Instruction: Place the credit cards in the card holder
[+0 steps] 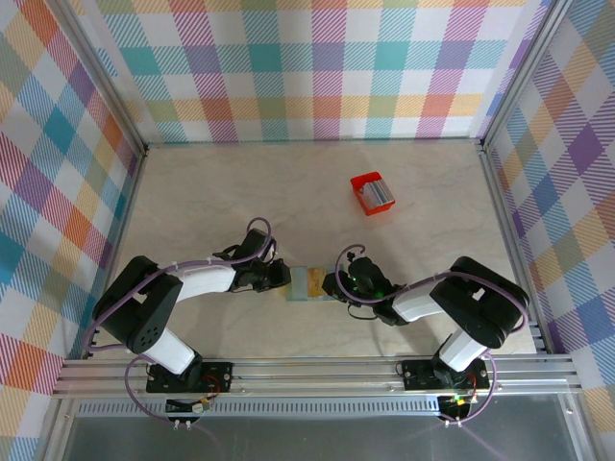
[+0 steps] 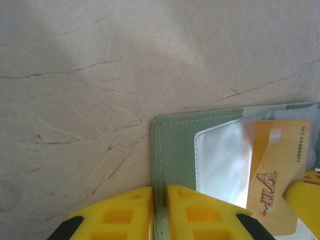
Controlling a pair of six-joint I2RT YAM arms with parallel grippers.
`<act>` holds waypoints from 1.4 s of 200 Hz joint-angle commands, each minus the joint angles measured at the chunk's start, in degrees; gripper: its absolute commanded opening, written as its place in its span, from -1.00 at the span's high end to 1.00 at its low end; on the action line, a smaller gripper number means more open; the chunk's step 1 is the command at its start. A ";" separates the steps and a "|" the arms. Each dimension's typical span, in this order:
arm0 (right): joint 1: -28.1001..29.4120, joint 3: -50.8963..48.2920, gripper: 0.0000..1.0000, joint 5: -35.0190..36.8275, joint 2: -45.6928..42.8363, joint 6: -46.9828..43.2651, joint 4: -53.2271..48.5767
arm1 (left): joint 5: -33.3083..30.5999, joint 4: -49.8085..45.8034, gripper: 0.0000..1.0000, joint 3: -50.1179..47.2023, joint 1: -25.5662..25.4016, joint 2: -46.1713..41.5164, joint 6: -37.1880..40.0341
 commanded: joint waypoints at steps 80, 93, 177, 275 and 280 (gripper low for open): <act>0.77 10.88 0.14 3.44 -11.40 -9.87 -37.03 | -0.90 0.97 0.68 -1.43 -0.49 0.65 -0.03; 0.77 12.67 0.14 3.65 -12.26 -11.09 -40.28 | -0.90 1.00 0.68 -1.42 -0.49 0.76 -0.01; 0.77 32.71 0.47 4.95 -3.71 -20.98 -66.50 | -1.12 1.05 0.68 -1.59 -0.49 0.21 0.48; 0.69 40.48 0.43 4.45 5.62 -20.22 -71.53 | -1.16 1.00 0.68 -1.85 -0.49 0.06 0.85; 0.68 40.57 0.43 4.47 5.91 -20.21 -71.37 | -1.16 1.03 0.68 -1.94 -0.49 0.00 0.85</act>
